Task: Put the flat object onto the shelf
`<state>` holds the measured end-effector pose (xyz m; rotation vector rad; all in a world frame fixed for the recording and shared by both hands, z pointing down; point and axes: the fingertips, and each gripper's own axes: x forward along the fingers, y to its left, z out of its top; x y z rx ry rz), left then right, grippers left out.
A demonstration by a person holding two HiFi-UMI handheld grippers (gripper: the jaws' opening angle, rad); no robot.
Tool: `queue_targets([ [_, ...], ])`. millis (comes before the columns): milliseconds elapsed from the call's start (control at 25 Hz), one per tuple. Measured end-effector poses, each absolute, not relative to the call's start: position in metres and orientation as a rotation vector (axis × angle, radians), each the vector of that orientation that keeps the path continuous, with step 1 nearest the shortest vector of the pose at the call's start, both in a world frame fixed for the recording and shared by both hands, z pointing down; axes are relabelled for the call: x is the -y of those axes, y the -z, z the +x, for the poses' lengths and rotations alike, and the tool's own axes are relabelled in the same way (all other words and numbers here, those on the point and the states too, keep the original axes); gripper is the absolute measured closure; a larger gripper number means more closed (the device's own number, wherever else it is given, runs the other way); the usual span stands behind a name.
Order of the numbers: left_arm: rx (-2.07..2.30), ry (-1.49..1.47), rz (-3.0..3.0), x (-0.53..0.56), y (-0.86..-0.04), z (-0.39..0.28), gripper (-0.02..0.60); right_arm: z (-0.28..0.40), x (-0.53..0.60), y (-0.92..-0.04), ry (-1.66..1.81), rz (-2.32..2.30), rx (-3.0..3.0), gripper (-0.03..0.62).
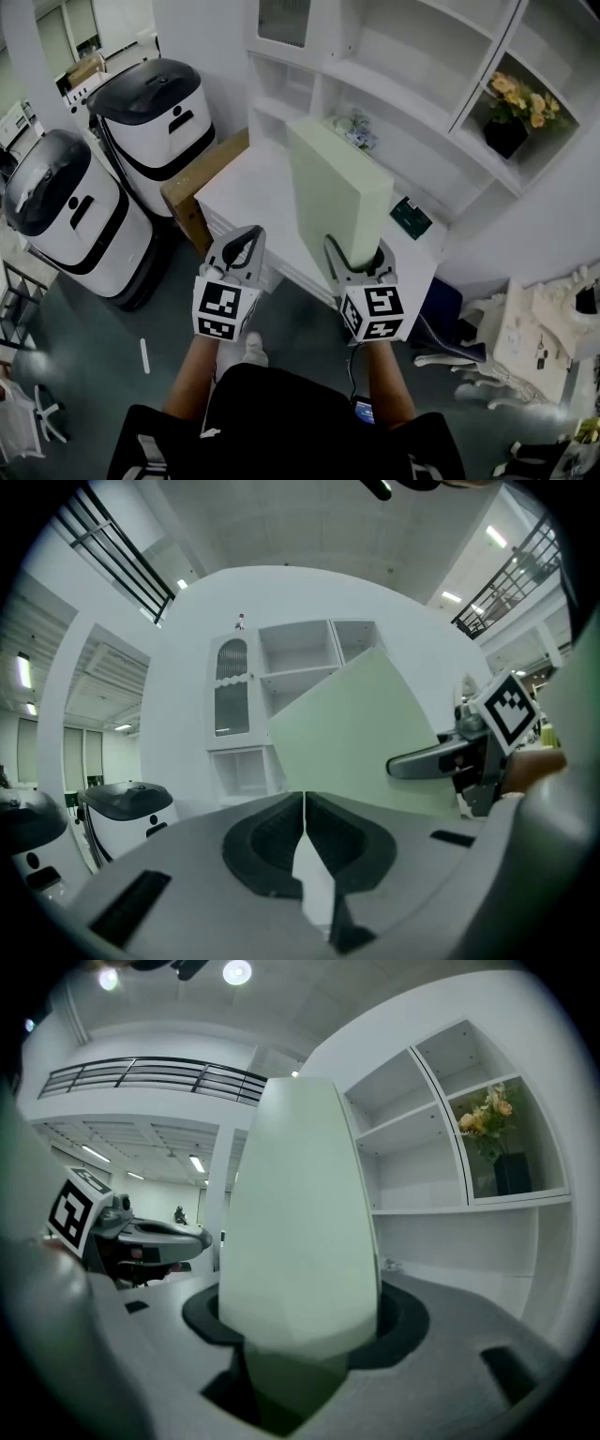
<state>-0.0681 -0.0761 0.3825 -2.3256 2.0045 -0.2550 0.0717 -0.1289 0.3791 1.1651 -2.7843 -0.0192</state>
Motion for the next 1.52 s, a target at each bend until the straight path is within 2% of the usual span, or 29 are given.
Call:
queue_targets([
  [1080, -1.851, 0.268, -2.486, 0.167, -0.397, -0.176, 0.572, -0.040, 0.201, -0.392, -0.006, 1.298, 2.678, 0.324],
  [1520, -1.764, 0.258, -2.601, 0.185, -0.413, -0.173, 0.572, -0.045, 0.209, -0.417, -0.026, 1.351, 2.588, 0.324],
])
